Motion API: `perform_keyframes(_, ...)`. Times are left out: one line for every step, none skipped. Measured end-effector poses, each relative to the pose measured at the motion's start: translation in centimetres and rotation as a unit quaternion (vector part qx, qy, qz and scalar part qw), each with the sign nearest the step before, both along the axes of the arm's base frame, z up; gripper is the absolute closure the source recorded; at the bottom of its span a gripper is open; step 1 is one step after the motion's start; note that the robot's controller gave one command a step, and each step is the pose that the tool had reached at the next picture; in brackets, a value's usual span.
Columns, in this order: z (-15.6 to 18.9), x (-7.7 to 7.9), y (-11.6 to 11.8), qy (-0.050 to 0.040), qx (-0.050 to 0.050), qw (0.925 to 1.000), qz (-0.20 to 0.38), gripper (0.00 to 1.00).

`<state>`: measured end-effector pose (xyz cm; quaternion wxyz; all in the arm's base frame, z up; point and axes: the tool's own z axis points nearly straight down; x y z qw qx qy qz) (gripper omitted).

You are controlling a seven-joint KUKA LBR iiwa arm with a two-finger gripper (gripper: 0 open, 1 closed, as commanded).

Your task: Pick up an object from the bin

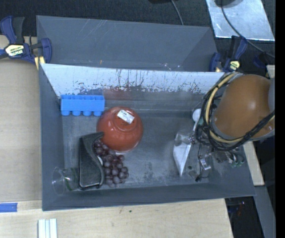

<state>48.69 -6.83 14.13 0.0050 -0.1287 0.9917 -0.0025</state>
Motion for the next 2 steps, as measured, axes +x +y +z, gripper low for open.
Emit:
perform_keyframes(-3.9,11.0,-6.0,-0.0011,-0.001,0.9826,0.186,0.0)
perform_keyframes(-7.1,2.1,-2.2,0.0,-0.002,0.9702,0.242,0.0)
